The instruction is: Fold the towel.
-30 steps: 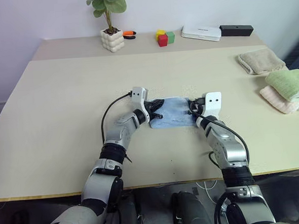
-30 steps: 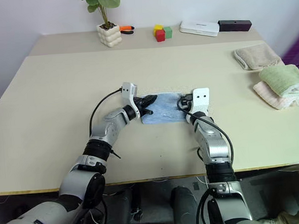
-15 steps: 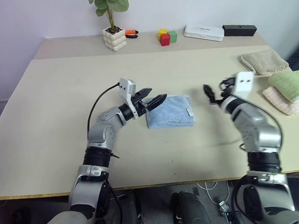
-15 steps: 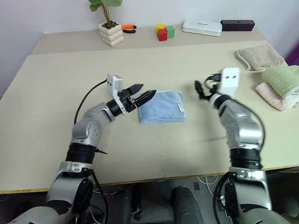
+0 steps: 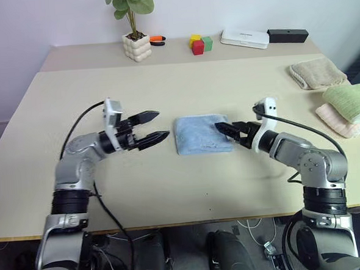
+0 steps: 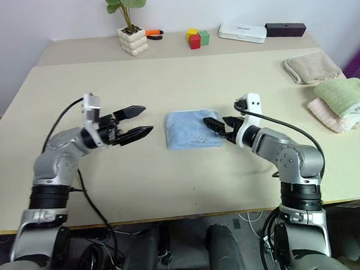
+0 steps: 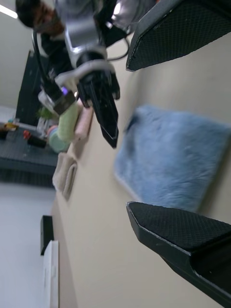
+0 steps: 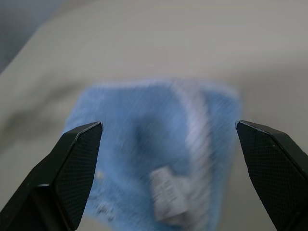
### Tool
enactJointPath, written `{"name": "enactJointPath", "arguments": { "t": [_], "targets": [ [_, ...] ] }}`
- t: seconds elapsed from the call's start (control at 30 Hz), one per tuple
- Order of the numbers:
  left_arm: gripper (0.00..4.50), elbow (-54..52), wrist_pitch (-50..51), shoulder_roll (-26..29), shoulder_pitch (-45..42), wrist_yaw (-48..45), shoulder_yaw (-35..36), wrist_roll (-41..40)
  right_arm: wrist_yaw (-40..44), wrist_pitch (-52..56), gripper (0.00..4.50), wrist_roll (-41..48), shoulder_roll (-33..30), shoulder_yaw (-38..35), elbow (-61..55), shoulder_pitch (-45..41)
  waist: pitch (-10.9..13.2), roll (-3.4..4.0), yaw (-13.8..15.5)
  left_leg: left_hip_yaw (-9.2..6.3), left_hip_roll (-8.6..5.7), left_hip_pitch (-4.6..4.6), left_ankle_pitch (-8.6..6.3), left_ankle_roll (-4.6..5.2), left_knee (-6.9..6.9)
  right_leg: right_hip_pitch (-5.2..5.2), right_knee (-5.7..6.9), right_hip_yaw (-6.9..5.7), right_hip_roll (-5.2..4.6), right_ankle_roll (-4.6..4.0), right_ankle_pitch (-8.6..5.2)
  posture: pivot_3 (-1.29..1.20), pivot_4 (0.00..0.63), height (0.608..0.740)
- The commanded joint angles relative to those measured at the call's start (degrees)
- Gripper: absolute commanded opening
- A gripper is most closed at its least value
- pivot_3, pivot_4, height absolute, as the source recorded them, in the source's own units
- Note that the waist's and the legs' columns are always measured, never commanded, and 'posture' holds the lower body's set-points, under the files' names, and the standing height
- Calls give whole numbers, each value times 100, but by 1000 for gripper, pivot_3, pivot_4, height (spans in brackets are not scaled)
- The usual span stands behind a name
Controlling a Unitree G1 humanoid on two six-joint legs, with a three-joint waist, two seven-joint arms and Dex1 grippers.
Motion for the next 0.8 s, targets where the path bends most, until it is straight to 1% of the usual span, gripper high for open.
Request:
{"name": "enactJointPath", "arguments": {
  "t": [0.03, 0.2, 0.37, 0.4, 0.5, 0.6, 0.7, 0.73, 0.77, 0.8],
  "targets": [
    [4446, -193, -213, 248, -36, -210, 168, -69, 50, -267, 4500, -372, -163, 305, -92, 29, 0, 1, 2, 0, 0, 1, 0, 0, 0, 1, -1, 0, -1, 0, 0, 0, 150, 735],
    [4446, -333, -123, 304, 13, -136, 198, -119, 31, -581, 4500, -747, -117, 480, 285, -68, 0, 0, -7, 1, -2, 0, 0, 0, 1, 2, -1, 0, -2, 0, 0, 0, 150, 735],
    [4446, -596, -71, 260, 143, -12, 182, -133, 156, -586, 4500, -762, -2, 538, 439, -151, 0, 0, -19, 2, -1, 2, 0, 0, -1, 1, 0, 1, -1, 2, 1, 0, 150, 735],
    [4446, -624, -59, 261, 155, 8, 185, -139, 198, -445, 4500, -596, 85, 441, 480, -171, 0, 0, -19, 2, -1, 2, 0, 0, -1, 1, 0, 0, -1, 2, 1, 0, 150, 735],
    [4500, -675, -93, 253, 170, 101, 194, -115, 281, -98, 3673, -119, 352, 69, 696, -254, 0, 0, -18, 2, 0, 2, 0, 0, -1, 1, 1, 0, 0, 2, 1, 0, 150, 735],
    [4500, -699, -78, 249, 180, 137, 191, -134, 235, 178, 2132, 157, 514, -232, 847, -387, 0, 1, -18, 3, 0, 2, 0, 0, -1, 1, 1, 0, 0, 2, 1, 0, 150, 735],
    [4500, -661, -92, 227, 159, 163, 176, -128, 196, 293, 576, 303, 550, -410, 927, -501, 0, 1, -9, 4, 0, 1, 0, 0, 0, 1, 1, 1, 0, 2, 1, 0, 150, 735],
    [4500, -626, -119, 205, 138, 175, 161, -110, 204, 277, 119, 271, 504, -411, 939, -512, 0, 1, -10, 4, 0, 2, 0, 0, 0, 1, 1, 1, 0, 2, 1, 0, 150, 735],
    [4500, -610, -134, 173, 114, 197, 140, -98, 223, 230, 48, 233, 448, -421, 953, -517, 0, 1, -10, 4, 0, 2, 0, 0, 0, 1, 1, 1, 0, 2, 1, 0, 150, 735],
    [4500, -544, -152, 153, 72, 183, 153, -111, 126, 176, 48, 292, 499, -582, 982, -571, 0, 1, -7, 3, 0, 2, 0, 0, 0, 1, 1, 1, 0, 2, 1, 0, 150, 735]
  ]
}}
